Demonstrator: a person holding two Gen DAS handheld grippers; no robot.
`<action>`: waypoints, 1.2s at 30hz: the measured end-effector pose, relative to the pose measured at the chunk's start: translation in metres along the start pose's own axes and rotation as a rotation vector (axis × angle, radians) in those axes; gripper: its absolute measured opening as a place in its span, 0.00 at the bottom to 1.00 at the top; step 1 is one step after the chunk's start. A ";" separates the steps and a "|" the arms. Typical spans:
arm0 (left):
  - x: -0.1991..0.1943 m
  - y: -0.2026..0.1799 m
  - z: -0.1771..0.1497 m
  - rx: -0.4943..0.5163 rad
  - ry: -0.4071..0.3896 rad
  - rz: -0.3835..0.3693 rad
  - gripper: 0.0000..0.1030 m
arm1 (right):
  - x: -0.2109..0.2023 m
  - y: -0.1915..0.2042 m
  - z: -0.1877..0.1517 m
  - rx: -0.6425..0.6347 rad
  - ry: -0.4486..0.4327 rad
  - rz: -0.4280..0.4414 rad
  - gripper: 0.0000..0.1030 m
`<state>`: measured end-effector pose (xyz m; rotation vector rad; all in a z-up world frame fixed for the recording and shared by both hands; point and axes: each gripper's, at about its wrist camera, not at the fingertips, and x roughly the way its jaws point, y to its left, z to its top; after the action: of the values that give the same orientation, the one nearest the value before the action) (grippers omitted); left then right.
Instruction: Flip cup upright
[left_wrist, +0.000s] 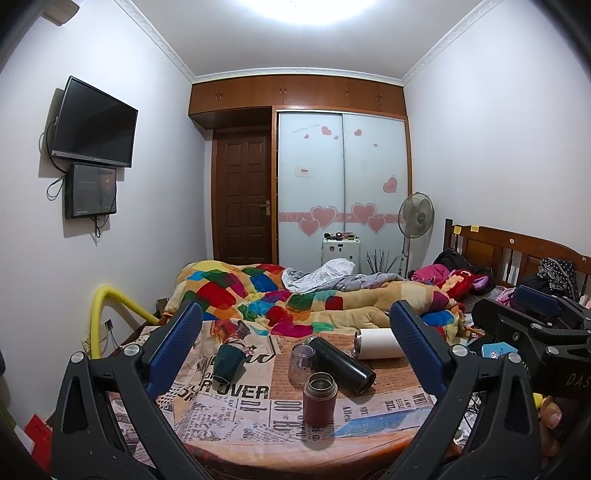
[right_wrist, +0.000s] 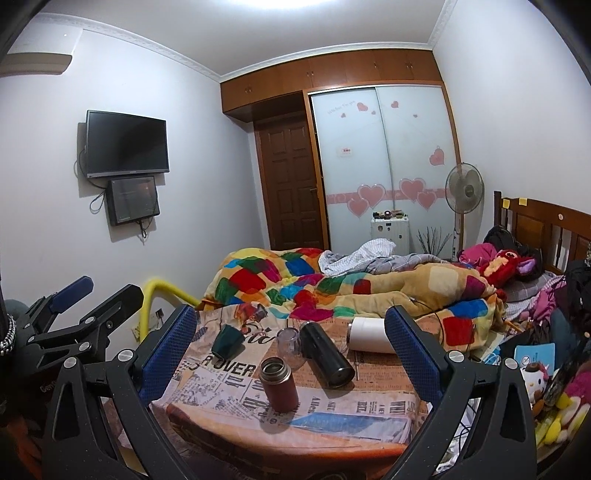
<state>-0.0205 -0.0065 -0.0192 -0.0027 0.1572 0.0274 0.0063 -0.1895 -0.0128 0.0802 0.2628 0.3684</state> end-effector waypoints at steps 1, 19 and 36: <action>0.000 0.000 0.000 0.000 0.000 0.001 0.99 | 0.000 0.000 0.000 -0.003 0.001 0.001 0.98; 0.003 0.003 0.000 -0.026 0.011 -0.025 0.99 | 0.001 0.002 0.001 -0.012 0.002 0.002 0.98; 0.007 0.012 -0.001 -0.061 0.033 -0.020 0.99 | 0.002 0.005 0.001 -0.019 0.005 0.004 0.98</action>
<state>-0.0136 0.0060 -0.0214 -0.0659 0.1890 0.0120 0.0063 -0.1847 -0.0118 0.0615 0.2642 0.3747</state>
